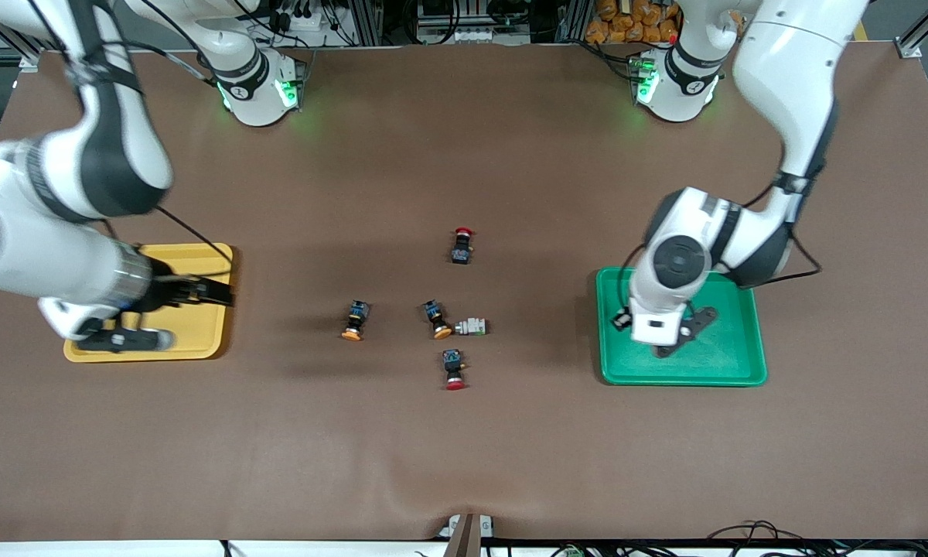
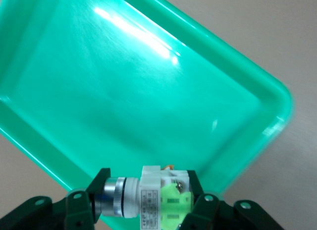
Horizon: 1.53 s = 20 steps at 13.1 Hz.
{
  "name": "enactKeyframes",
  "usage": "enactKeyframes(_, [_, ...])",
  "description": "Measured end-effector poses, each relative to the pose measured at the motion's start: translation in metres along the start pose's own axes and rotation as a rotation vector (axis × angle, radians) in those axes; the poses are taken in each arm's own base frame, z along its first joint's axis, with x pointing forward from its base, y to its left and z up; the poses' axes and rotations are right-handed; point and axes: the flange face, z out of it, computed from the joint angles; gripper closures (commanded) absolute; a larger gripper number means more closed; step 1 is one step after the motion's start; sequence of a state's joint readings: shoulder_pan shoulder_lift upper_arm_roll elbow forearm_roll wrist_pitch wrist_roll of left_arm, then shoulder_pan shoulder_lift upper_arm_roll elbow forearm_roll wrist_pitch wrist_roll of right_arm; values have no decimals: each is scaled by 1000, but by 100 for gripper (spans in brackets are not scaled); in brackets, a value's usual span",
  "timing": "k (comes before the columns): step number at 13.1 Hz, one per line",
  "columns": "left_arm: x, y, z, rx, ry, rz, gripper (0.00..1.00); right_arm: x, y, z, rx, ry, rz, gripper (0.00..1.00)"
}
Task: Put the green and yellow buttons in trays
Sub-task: 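Carry the switch to the green tray while the right gripper reaches yellow button, then release the switch in the green tray while the right gripper grasps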
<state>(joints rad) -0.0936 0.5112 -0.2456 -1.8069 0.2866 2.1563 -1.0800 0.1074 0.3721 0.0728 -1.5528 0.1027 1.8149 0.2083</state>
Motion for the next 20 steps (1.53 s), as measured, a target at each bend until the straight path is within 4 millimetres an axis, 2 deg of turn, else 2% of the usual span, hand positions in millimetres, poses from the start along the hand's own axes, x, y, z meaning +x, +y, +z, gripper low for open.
enactKeyframes(1, [12,-13,6,7,-10,17,100,2,-20,16,-1,4,18,0])
enactKeyframes(2, [22,-25,12,12,-20,25,64,5,-39,33,-1,10,29,0])
enactKeyframes(3, [30,-35,18,14,-27,33,16,7,-55,51,-2,14,37,0])
enactKeyframes(4, [36,-42,22,15,-33,58,0,8,-70,69,-3,14,48,0])
enactKeyframes(6, [40,-46,24,11,-35,109,0,5,-100,102,-20,5,70,0])
enactKeyframes(8, [36,-42,22,5,-34,125,0,-2,-122,129,-86,4,58,0])
enactKeyframes(10, [28,-33,14,-9,-28,144,0,-3,-133,152,-111,8,60,0])
enactKeyframes(12, [15,-19,-3,-36,-15,170,0,-2,-135,171,-113,10,64,0])
enactKeyframes(14, [-6,6,-23,-82,-16,151,0,-4,-138,195,-111,15,86,0])
enactKeyframes(17, [-56,53,-46,-140,-43,4,0,-12,-138,220,-124,-4,101,0])
enactKeyframes(18, [-76,74,-48,-151,-51,-59,0,-13,-137,223,-126,-5,103,0])
enactKeyframes(20, [-117,118,-39,-160,-85,-201,0,-15,-134,232,-120,7,121,0])
